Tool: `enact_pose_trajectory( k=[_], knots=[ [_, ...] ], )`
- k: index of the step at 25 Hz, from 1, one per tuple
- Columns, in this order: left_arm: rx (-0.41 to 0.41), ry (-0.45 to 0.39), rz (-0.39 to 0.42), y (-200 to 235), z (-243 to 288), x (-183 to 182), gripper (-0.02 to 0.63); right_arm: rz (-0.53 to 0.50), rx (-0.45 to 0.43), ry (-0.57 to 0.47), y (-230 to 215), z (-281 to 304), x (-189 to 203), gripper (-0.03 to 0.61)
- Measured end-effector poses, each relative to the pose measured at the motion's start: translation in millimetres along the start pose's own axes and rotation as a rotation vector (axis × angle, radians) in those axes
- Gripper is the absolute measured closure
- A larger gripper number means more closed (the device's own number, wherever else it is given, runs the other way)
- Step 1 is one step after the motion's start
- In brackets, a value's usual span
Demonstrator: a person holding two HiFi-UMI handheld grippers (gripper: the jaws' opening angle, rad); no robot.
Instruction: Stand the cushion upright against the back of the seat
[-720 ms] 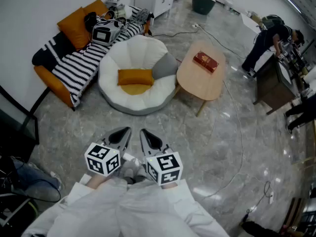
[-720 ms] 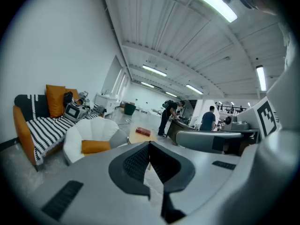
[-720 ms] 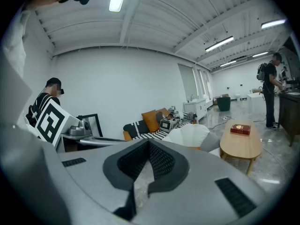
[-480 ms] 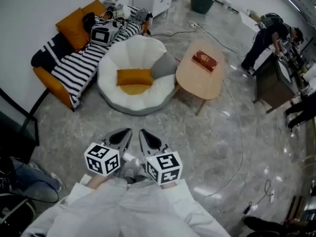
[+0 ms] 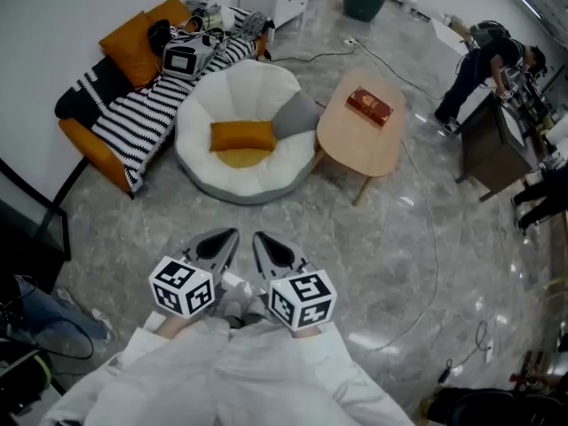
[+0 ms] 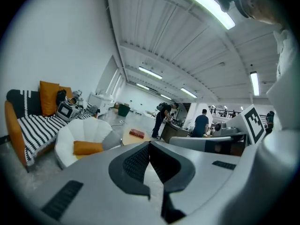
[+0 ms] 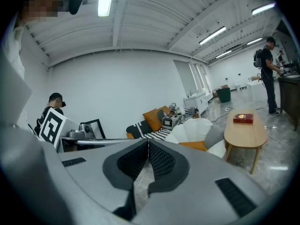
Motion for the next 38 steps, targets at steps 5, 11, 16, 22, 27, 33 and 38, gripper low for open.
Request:
enact_pose_trajectory(
  k=[5, 11, 16, 22, 27, 33, 38],
  knots=[
    [-0.014, 0.033, 0.019, -1, 6, 4, 0.606, -0.019, -0.008, 0.013, -4, 2, 2, 0.566],
    [-0.048, 0.033, -0.021, 3, 15, 8, 0.606, -0.046, -0.037, 0.013, -9, 2, 0, 0.566],
    [-0.090, 0.045, -0.041, 2, 24, 16, 0.606, -0.027, -0.056, 0.011, -24, -1, 2, 0.566],
    [-0.126, 0.065, -0.068, 6, 30, 30, 0.606, -0.008, -0.076, 0.023, -35, -2, 10, 0.566],
    [-0.107, 0.103, -0.081, 5, 42, 38, 0.606, 0.005, -0.090, 0.043, -44, 4, 13, 0.566],
    [-0.101, 0.118, -0.098, 16, 64, 34, 0.606, 0.010, -0.081, 0.061, -64, 18, 10, 0.566],
    [-0.095, 0.130, -0.082, 43, 88, 21, 0.606, -0.004, -0.071, 0.065, -80, 48, 1, 0.566]
  ],
)
Point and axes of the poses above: the fingertips, and each gripper's own axes: z forward along the fingers, y to its left, x out of its underside, the point moved 2 cm from there along -z, backward along the fingers, and after that the axes turned 2 degrees about -z, right-handed, at the moved point
